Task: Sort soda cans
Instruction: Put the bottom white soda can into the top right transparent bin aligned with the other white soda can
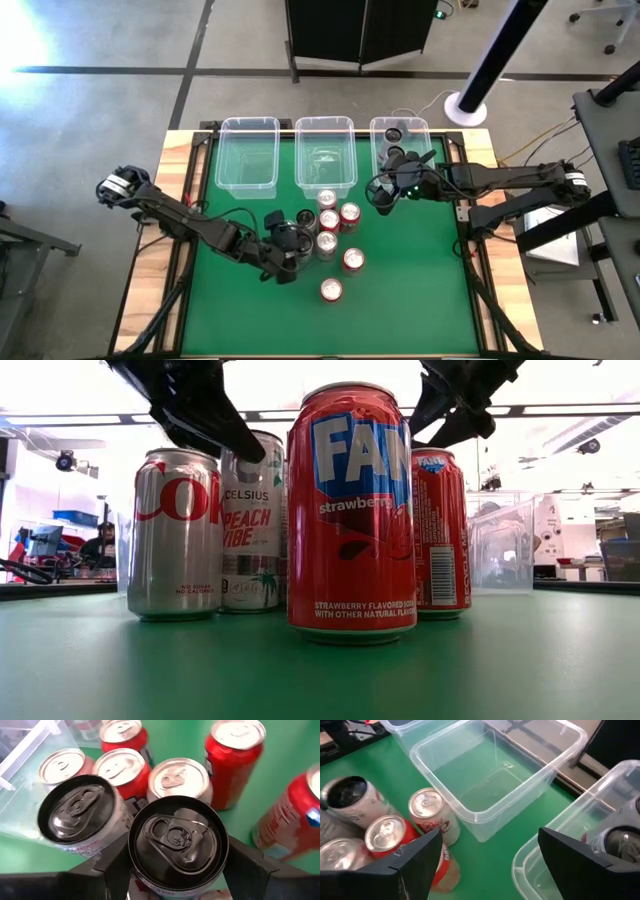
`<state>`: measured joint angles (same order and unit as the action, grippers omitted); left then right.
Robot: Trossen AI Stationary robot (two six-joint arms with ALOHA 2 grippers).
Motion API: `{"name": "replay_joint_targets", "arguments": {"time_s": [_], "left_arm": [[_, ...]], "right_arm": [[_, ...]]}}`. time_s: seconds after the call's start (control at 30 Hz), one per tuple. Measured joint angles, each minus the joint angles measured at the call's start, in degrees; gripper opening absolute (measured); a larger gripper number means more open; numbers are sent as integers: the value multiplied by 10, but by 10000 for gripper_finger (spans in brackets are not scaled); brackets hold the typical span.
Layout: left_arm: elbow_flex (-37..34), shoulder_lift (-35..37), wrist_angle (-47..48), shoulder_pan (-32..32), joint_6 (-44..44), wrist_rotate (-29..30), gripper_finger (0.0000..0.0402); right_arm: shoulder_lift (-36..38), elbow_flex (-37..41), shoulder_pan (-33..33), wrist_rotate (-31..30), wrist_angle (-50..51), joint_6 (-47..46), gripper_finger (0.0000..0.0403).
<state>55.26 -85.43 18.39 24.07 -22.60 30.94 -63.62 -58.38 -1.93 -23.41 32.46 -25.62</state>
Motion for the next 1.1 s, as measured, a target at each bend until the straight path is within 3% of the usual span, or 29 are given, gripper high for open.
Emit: {"name": "replay_joint_targets", "arguments": {"time_s": [0.2, 0.47, 0.77, 0.93, 1.1], "left_arm": [[83, 19, 8, 15, 113, -16, 233], [153, 8, 40, 4, 187, 8, 233], [267, -7, 76, -10, 267, -87, 233], [325, -33, 72, -37, 303, -104, 233], [385, -103, 68, -93, 329, -206, 233]], "right_arm": [[3, -65, 44, -2, 23, 19, 304], [-2, -63, 197, -53, 15, -36, 276], [-3, 21, 367, -143, 12, -178, 263], [-3, 81, 407, -156, 8, -250, 269], [-3, 143, 426, -156, -60, -243, 274]]}}
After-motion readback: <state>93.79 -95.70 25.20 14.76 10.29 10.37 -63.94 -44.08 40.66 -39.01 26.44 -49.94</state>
